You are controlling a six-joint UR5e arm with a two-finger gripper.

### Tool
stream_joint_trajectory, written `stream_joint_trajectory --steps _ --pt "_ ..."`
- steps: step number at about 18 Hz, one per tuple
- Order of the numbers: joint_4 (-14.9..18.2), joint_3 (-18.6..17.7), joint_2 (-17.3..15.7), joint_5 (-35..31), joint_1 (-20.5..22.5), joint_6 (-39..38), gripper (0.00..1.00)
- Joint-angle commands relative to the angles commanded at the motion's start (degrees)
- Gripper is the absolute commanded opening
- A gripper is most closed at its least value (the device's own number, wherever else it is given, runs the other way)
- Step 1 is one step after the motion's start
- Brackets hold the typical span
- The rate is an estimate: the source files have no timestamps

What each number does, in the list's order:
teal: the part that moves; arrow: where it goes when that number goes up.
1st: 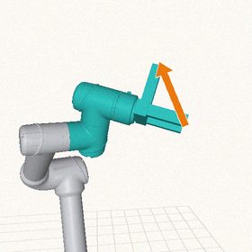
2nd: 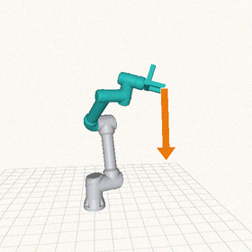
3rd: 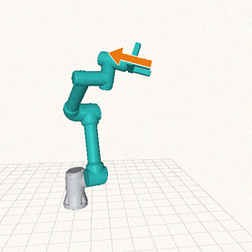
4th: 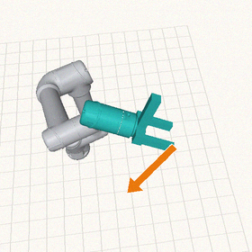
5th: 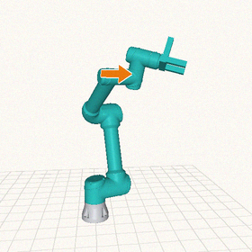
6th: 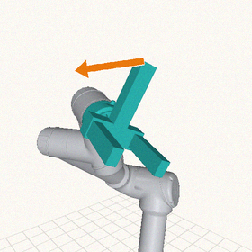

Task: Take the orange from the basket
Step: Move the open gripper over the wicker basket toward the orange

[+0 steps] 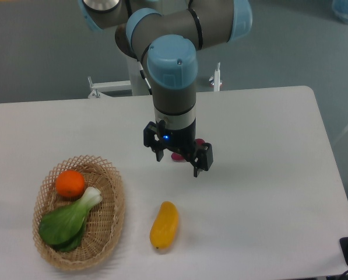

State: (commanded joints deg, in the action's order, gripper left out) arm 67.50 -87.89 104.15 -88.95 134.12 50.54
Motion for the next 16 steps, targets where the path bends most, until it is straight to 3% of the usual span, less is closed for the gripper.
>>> stream_joint_trajectory --steps 7,9,16 --pt "-0.5 0.4 0.3 0.0 -0.2 0.4 1.00" --pt "-3.2 0.2 0.6 0.1 -0.2 0.3 1.00" --pt "-7.6 -0.5 3.1 -0.4 -1.8 3.9 1.00"
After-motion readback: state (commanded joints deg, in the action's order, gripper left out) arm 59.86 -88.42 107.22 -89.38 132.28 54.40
